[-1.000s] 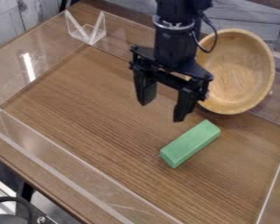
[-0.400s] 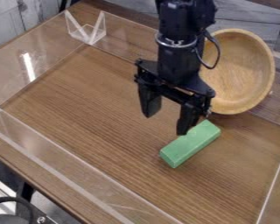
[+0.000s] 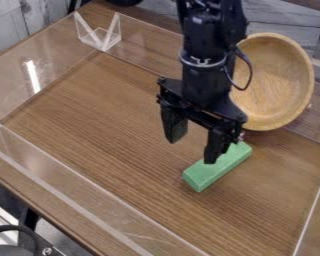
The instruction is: Put the green block in the brown bowl
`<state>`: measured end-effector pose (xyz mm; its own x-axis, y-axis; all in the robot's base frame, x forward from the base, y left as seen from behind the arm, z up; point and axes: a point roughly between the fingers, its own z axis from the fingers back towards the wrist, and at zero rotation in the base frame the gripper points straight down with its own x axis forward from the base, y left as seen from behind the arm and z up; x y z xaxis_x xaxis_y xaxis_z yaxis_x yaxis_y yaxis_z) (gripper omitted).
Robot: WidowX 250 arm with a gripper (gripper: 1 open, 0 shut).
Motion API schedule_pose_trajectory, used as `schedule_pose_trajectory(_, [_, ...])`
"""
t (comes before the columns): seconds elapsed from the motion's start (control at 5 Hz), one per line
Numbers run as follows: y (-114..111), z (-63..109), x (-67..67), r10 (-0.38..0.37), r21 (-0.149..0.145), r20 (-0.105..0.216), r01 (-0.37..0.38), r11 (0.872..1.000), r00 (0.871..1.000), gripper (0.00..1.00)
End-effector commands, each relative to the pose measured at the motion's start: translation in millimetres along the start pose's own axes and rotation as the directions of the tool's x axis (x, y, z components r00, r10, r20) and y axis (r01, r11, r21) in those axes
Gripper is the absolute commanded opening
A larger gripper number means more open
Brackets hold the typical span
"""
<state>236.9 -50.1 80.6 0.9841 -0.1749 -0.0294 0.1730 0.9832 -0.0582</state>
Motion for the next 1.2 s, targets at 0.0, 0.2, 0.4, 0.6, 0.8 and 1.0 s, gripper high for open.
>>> schedule_pose_trajectory(0.0, [-4.5, -0.5, 2.6, -0.036, -0.004, 0.024, 0.036, 0.999, 0.999, 1.0])
schedule_pose_trajectory(0.2, [-7.0, -6.1, 3.0, -0.049, -0.011, 0.033, 0.05, 0.999, 0.998, 1.0])
schedule_pose_trajectory(0.4, [-9.1, -11.0, 3.3, -0.056, -0.018, 0.04, 0.057, 0.998, 0.998, 1.0])
schedule_pose_trajectory(0.6, [-9.0, -14.8, 5.4, -0.067, -0.028, 0.054, 0.068, 0.997, 0.996, 1.0])
schedule_pose_trajectory(0.8, [-8.6, -17.6, 6.7, -0.074, -0.04, 0.063, 0.077, 0.996, 0.995, 1.0])
schedule_pose_trajectory(1.0, [-7.6, -20.2, 7.8, -0.079, -0.049, 0.072, 0.083, 0.995, 0.994, 1.0])
